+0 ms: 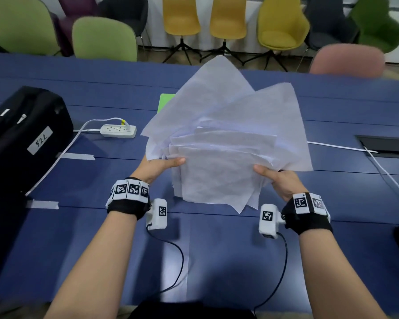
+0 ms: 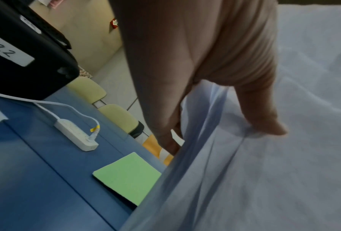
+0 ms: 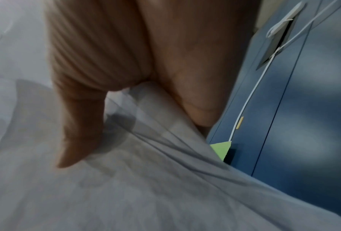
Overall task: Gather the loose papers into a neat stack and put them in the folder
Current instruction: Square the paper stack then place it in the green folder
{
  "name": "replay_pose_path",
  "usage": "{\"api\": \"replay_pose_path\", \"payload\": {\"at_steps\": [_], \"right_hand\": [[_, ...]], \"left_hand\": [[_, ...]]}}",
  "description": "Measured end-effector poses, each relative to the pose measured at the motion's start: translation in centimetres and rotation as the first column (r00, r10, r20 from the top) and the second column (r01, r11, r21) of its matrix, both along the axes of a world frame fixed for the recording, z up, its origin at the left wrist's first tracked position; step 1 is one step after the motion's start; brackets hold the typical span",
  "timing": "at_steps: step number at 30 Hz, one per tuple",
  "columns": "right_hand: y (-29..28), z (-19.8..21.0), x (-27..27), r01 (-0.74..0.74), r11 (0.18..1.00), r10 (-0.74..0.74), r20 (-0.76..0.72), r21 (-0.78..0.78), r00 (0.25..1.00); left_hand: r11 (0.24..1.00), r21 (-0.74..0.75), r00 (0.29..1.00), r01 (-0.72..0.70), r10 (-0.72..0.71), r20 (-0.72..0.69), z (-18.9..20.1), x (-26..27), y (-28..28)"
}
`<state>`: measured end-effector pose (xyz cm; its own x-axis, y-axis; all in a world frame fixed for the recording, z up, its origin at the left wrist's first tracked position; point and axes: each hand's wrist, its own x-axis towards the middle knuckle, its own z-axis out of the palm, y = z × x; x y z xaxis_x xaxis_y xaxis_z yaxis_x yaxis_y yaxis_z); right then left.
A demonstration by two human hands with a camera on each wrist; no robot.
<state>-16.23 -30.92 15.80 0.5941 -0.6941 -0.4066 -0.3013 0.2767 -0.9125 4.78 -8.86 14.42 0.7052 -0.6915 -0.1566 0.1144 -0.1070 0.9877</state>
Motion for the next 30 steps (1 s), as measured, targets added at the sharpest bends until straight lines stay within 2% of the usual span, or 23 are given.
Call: {"api": "replay_pose_path", "payload": {"at_steps": [3, 5, 9, 11, 14, 17, 19, 24, 27, 30], "right_hand": [[0.4, -0.3, 0.6, 0.005, 1.000, -0.007, 0.108, 0.020, 0.994], [1.3, 0.1, 1.3, -0.018, 1.000, 0.020, 0.129, -0.016, 0.991], [1.7, -0.1, 2.3, 0.245, 0.965, -0.226, 0.182, -0.090, 0.957], [1.6, -0.5, 2.6, 0.308, 0.945, -0.280, 0.210, -0.111, 0.937], [2.2, 0.3, 2.9, 0.352, 0.929, -0.312, 0.270, -0.112, 0.911], [2.7, 0.9, 2.6, 0.314, 0.944, -0.270, 0.317, -0.097, 0.909], [3.2, 0.5, 2.4, 0.267, 0.955, -0.220, 0.297, -0.129, 0.929], [3.6, -1.2, 1.4, 0.145, 0.980, -0.108, 0.252, -0.133, 0.962], [2.8, -0.3, 1.2, 0.151, 0.978, -0.087, 0.371, -0.147, 0.925], [1.9, 0.7, 1.0, 0.265, 0.949, -0.167, 0.441, -0.171, 0.882]], "left_hand": [[0.998, 0.032, 0.998, -0.047, 0.048, -0.038, -0.5, -0.1, -0.8], [0.998, 0.045, 0.999, -0.033, 0.033, -0.008, -0.1, -1.0, -2.0], [0.993, 0.117, 0.999, -0.015, 0.011, 0.032, -0.4, -2.4, -3.5], [0.985, 0.148, 0.995, -0.092, 0.087, 0.039, -0.3, -2.6, -3.6], [0.986, 0.052, 0.984, -0.158, 0.153, 0.090, 1.4, -2.7, -3.7], [0.988, -0.040, 0.976, -0.152, 0.156, 0.149, 3.1, -3.4, -3.4], [0.988, -0.094, 0.973, -0.120, 0.136, 0.189, 2.8, -4.0, -2.6], [0.966, -0.083, 0.968, -0.243, 0.248, 0.051, -0.5, -3.1, -0.1], [0.965, -0.099, 0.970, -0.242, 0.241, -0.016, -1.0, -2.1, 0.4], [0.972, -0.089, 0.976, -0.216, 0.216, -0.010, -1.1, -1.9, 0.1]]}}
